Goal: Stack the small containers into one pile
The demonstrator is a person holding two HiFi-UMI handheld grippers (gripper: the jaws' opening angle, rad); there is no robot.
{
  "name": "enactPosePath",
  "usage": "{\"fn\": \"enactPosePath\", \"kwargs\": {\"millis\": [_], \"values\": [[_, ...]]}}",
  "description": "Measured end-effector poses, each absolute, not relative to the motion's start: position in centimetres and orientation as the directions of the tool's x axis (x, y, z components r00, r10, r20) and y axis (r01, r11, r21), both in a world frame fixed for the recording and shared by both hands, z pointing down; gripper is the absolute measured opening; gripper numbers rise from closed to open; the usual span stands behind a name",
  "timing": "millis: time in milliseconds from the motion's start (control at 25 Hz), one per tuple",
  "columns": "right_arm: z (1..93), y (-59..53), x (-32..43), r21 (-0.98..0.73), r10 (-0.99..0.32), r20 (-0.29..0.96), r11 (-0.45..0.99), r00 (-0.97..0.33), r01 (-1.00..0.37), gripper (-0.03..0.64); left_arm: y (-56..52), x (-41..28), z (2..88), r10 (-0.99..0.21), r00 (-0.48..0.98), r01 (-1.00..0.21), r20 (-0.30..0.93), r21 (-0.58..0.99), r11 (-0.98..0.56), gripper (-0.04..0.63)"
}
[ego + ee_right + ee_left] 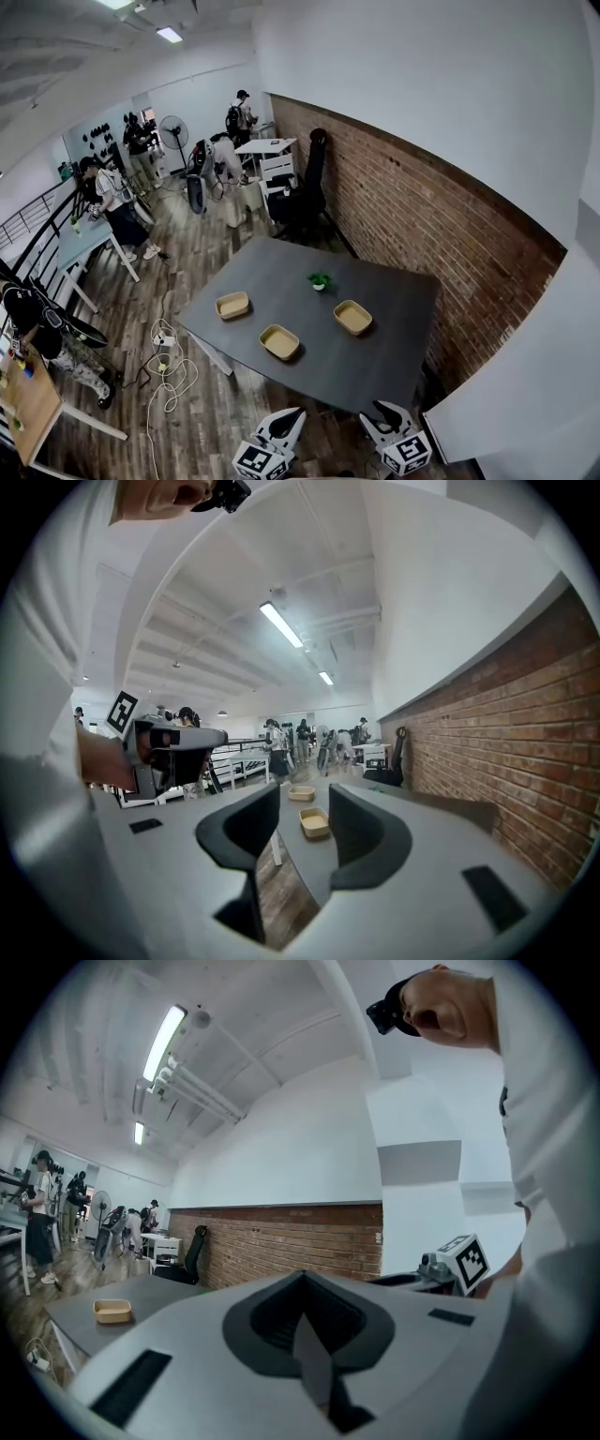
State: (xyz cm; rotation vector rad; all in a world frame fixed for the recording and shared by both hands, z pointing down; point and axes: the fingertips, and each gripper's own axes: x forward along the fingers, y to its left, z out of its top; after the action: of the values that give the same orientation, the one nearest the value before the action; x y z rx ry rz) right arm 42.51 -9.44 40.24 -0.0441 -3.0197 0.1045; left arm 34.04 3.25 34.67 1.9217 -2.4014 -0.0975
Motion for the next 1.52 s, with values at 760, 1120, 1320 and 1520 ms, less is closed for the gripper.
{"fn": "enactPosePath", "kwargs": {"millis": [760,1120,1320,1520], "values": [[40.8,-14.6,32.0,-0.06,-0.114,0.156,0.99,-0.981,-0.125,0.17,-3.0,21.4,34.0,-0.997,-0.077,-0.993,-0.031,0.09,0.074,0.011],[40.7,-12.2,23.2,-0.049,-0.19,0.172,0.978,-0.967,-0.201,0.17,-0.5,11.9,33.4,-0.999,-0.02,-0.997,-0.047,0.081,0.016,0.011],[40.8,-10.4,18.9,-0.037,-0.203,0.184,0.976,-0.962,-0.213,0.17,1.4,7.6,33.9,-0.999,-0.005,-0.996,-0.045,0.086,0.001,0.011],[41.7,-10.1,16.7,-0.041,-0.227,0.204,0.97,-0.952,-0.24,0.17,1.7,5.1,34.7,-0.999,0.012,-0.995,-0.043,0.101,-0.016,0.011]]}}
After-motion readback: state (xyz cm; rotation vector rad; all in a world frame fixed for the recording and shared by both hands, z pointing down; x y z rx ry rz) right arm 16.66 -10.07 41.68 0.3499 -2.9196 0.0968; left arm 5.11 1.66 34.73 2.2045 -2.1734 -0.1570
